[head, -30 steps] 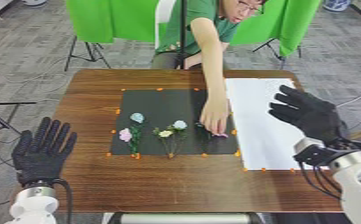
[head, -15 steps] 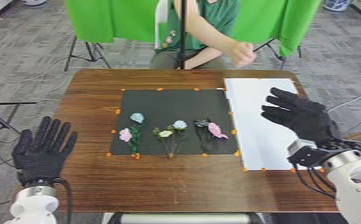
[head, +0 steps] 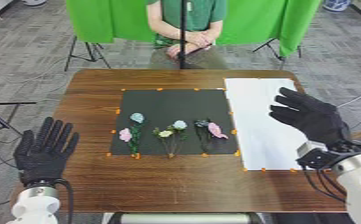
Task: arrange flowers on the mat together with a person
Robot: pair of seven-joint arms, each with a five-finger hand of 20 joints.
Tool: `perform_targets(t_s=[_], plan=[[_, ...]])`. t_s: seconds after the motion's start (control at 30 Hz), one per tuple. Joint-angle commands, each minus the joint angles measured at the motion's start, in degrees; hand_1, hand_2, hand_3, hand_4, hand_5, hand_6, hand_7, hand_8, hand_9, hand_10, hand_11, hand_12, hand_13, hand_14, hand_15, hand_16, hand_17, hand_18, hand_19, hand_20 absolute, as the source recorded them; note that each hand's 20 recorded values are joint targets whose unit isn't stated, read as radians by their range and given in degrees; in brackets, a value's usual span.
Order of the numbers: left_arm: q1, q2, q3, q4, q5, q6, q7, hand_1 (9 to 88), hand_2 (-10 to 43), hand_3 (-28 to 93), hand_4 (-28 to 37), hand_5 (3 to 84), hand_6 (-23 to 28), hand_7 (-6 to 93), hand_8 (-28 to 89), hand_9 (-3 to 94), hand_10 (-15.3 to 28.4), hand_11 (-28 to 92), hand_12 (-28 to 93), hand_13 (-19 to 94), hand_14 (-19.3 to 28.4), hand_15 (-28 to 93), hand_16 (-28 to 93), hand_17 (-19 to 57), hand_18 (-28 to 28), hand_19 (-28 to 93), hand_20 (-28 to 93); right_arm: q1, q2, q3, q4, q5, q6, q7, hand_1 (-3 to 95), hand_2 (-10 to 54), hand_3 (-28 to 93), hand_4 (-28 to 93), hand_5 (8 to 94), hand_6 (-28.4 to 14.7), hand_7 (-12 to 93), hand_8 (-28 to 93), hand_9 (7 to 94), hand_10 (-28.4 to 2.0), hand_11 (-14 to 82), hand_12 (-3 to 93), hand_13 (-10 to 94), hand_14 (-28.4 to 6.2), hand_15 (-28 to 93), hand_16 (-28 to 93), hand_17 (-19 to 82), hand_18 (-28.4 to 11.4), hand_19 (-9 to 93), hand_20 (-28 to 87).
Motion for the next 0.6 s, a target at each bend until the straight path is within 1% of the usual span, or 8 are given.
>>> perform_targets(t_s=[0.03, 0.07, 0.1, 0.23, 0.33, 0.47, 0.53, 0.6], plan=[[1.21, -0.48, 0.46, -0.29, -0.36, 0.25, 0.07, 24.7, 15.9, 76, -28.3, 43.5, 7.9, 17.7, -12, 38.8, 12.3, 20, 5, 29, 14.6, 28, -8, -7.2, 15.9, 40, 11, -0.74, -0.09, -2.12, -0.36, 0.75, 2.20, -0.58, 22.7, 9.4, 79, -27, 43.4, -2.8, 15, -11, 42.7, -12.8, 5.6, 13.5, 36, -15.7, 10, 21, 9, -18.8, 33, 14], [1.22, -0.53, 0.45, -0.23, -0.18, 0.36, -0.21, 24.8, 15.9, 76, -28.3, 43.5, 7.9, 17.7, -12, 38.8, 12.3, 20, 5, 29, 14.6, 28, -8, -7.2, 15.9, 40, 11, -0.84, -0.09, -2.08, -0.44, 0.68, 2.16, -0.44, 22.7, 9.4, 79, -27, 43.4, -2.8, 15, -11, 42.8, -12.8, 5.5, 13.5, 36, -15.7, 10, 21, 9, -18.8, 33, 14], [1.39, -0.67, 0.38, -0.34, -0.25, 0.40, -0.07, 24.8, 16.0, 76, -28.3, 43.6, 7.9, 17.7, -12, 38.8, 12.3, 20, 5, 29, 14.6, 28, -8, -7.2, 15.9, 40, 11, -0.50, 0.02, -2.24, -0.34, 0.56, 2.01, -0.40, 22.7, 9.4, 79, -27, 43.5, -2.8, 15, -11, 42.8, -12.9, 5.5, 13.5, 36, -15.7, 10, 21, 9, -18.9, 33, 14], [1.40, -0.91, 0.54, -0.30, -0.11, 0.16, -0.40, 24.8, 15.9, 76, -28.3, 43.6, 7.9, 17.7, -12, 38.8, 12.3, 20, 5, 30, 14.6, 28, -8, -7.2, 15.9, 40, 11, -0.77, 0.20, -1.74, -0.45, 0.63, 2.27, -0.42, 22.8, 9.4, 79, -27, 43.5, -2.8, 15, -11, 42.9, -12.8, 5.6, 13.5, 36, -15.7, 10, 21, 9, -18.9, 33, 14], [1.38, -0.86, 0.43, -0.33, -0.11, 0.17, -0.46, 24.7, 15.9, 76, -28.3, 43.6, 7.9, 17.6, -12, 38.9, 12.3, 20, 5, 30, 14.6, 28, -8, -7.2, 15.9, 40, 11, -0.81, 0.23, -1.65, -0.52, 0.78, 2.54, -0.52, 22.8, 9.5, 79, -27, 43.6, -2.7, 15, -11, 42.9, -12.7, 5.6, 13.5, 36, -15.8, 10, 21, 9, -18.8, 33, 14], [1.75, -0.65, 0.32, -0.57, -0.09, 0.03, -0.15, 24.7, 15.9, 76, -28.3, 43.6, 7.9, 17.6, -12, 38.9, 12.2, 20, 5, 30, 14.6, 28, -8, -7.2, 15.9, 40, 11, -0.69, 0.27, -1.65, -0.50, 0.79, 2.35, -0.64, 22.7, 9.5, 79, -27, 43.6, -2.7, 15, -11, 42.9, -12.8, 5.5, 13.5, 36, -15.7, 10, 21, 9, -18.8, 33, 14], [1.94, -0.60, 0.14, -0.77, -0.09, 0.35, -0.07, 24.8, 15.9, 76, -28.3, 43.7, 7.9, 17.6, -12, 38.8, 12.2, 20, 5, 30, 14.6, 28, -8, -7.2, 15.9, 40, 11, -0.74, 0.17, -1.61, -0.53, 0.79, 2.02, -0.60, 22.8, 9.6, 79, -27, 43.7, -2.7, 15, -11, 42.9, -12.7, 5.5, 13.4, 36, -15.7, 10, 21, 9, -18.8, 33, 14], [1.94, -0.69, -0.02, -0.72, -0.16, 0.56, -0.21, 24.8, 15.8, 76, -28.3, 43.7, 7.9, 17.5, -12, 38.9, 12.3, 20, 5, 30, 14.6, 28, -8, -7.2, 15.9, 40, 11, -0.76, 0.13, -1.71, -0.53, 0.79, 2.12, -0.46, 22.8, 9.5, 79, -27, 43.7, -2.7, 15, -11, 42.9, -12.7, 5.6, 13.5, 36, -15.7, 10, 21, 9, -18.8, 33, 14]])
